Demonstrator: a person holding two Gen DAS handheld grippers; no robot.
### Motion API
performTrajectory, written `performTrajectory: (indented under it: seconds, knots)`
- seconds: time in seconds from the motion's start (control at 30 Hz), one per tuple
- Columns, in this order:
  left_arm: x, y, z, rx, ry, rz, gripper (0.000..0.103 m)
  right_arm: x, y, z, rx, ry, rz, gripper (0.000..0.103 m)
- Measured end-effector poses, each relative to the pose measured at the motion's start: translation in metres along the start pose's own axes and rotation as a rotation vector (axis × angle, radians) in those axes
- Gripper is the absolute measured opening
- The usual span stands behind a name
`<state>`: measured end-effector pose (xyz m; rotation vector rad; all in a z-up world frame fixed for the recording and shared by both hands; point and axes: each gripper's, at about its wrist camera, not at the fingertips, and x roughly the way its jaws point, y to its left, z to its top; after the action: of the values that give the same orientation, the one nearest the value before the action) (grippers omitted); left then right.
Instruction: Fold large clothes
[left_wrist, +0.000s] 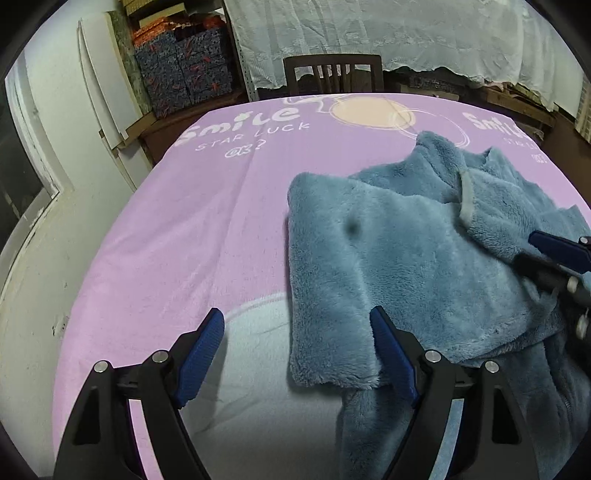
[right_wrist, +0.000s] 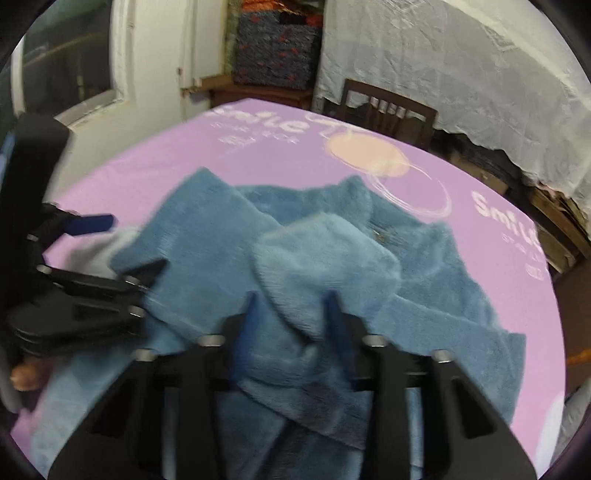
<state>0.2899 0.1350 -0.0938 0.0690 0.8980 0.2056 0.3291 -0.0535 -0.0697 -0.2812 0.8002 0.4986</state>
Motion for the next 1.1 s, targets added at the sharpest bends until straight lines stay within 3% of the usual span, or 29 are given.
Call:
performTrajectory:
  seconds: [0.17, 0.3, 0.37, 0.4, 0.53, 0.57, 0.67, 0.7, 0.8, 0.87, 1.1]
  knots:
    - [0.001, -0.002, -0.003, 0.009, -0.01, -0.001, 0.082, -0.022, -0.067, -0.024, 0.283, -0.013, 0.106, 0.012]
    - [0.002, -0.001, -0.003, 0.002, -0.006, -0.011, 0.082, -0.032, -0.14, -0.071, 0.658, -0.016, 0.308, 0.017]
    - [-0.001, 0.002, -0.003, -0.009, -0.003, -0.018, 0.082, -0.033, -0.153, -0.08, 0.725, -0.025, 0.372, 0.037]
    - [-0.002, 0.003, -0.002, -0.015, -0.004, -0.023, 0.082, -0.033, -0.156, -0.082, 0.743, -0.034, 0.383, 0.042]
    - [-0.021, 0.003, 0.007, -0.02, -0.06, -0.034, 0.082, -0.036, -0.152, -0.065, 0.677, -0.05, 0.301, 0.046]
    - [-0.027, 0.0, 0.01, -0.008, -0.08, -0.03, 0.082, -0.04, -0.149, -0.061, 0.644, -0.055, 0.235, 0.046]
    - [-0.039, -0.013, 0.023, 0.039, -0.136, -0.01, 0.082, -0.055, -0.139, -0.047, 0.509, -0.088, -0.111, 0.046]
    - [-0.04, -0.019, 0.026, 0.055, -0.144, -0.013, 0.082, -0.058, -0.134, -0.043, 0.464, -0.114, -0.163, 0.046]
    - [-0.032, -0.038, 0.033, 0.091, -0.14, -0.018, 0.082, -0.052, -0.118, -0.038, 0.377, -0.107, -0.142, 0.041]
    - [-0.021, -0.052, 0.033, 0.115, -0.117, -0.027, 0.082, -0.046, -0.108, -0.036, 0.328, -0.093, -0.135, 0.032]
    - [0.006, -0.064, 0.023, 0.143, -0.067, -0.032, 0.082, -0.025, -0.087, -0.044, 0.245, -0.034, -0.138, 0.031]
